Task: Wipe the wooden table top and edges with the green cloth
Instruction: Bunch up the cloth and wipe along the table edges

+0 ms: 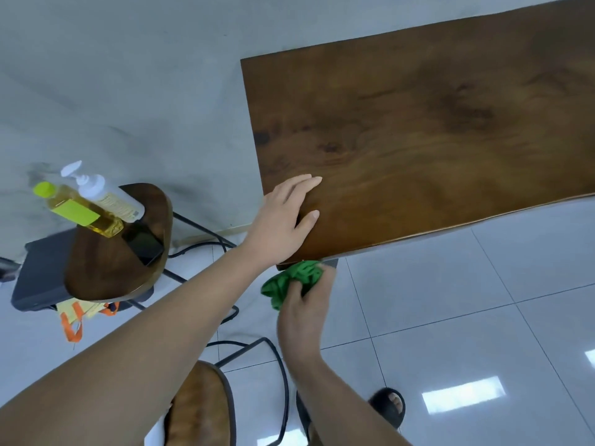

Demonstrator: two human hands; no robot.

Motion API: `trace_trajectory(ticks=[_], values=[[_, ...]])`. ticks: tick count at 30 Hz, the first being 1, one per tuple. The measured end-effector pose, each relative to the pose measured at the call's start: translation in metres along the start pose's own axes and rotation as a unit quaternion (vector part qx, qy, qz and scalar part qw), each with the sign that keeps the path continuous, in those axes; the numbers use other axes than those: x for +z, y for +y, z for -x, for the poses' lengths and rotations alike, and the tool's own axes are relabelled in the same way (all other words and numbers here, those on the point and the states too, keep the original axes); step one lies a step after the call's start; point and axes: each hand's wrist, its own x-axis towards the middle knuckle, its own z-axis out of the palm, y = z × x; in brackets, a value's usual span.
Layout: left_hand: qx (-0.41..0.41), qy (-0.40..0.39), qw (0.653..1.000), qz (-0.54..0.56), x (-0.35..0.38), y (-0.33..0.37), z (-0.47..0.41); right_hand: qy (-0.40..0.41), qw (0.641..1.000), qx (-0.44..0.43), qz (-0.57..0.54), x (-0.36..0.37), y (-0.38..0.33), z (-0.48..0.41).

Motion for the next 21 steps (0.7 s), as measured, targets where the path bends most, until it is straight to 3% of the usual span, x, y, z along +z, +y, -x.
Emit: trace_trajectory(ticks=[4,7,11,15,19,21], values=[[-0.08,0.034,0.987,0.138,-0.02,-0.01,0.024,-0.07,0.997,-0.003,0.028,0.021,0.009,0.024],[-0.178,0.1,0.951,0.234,-0.028,-0.029,0.064,-0.141,0.986,-0.022,0.085,0.023,0.011,0.035],[-0.338,0.168,0.868,0.322,-0.027,-0.039,0.131,-0.18,0.977,-0.049,0.1,0.017,-0.002,0.036],[-0.426,0.147,0.77,0.452,-0.018,-0.014,0.177,-0.229,0.969,-0.067,0.06,0.012,-0.034,0.026],[-0.389,0.099,0.636,0.659,-0.02,0.025,0.174,-0.272,0.958,-0.069,0.06,0.008,-0.056,0.016],[-0.35,0.131,0.61,0.699,-0.029,0.04,0.16,-0.297,0.948,-0.081,0.079,0.005,-0.063,0.01]])
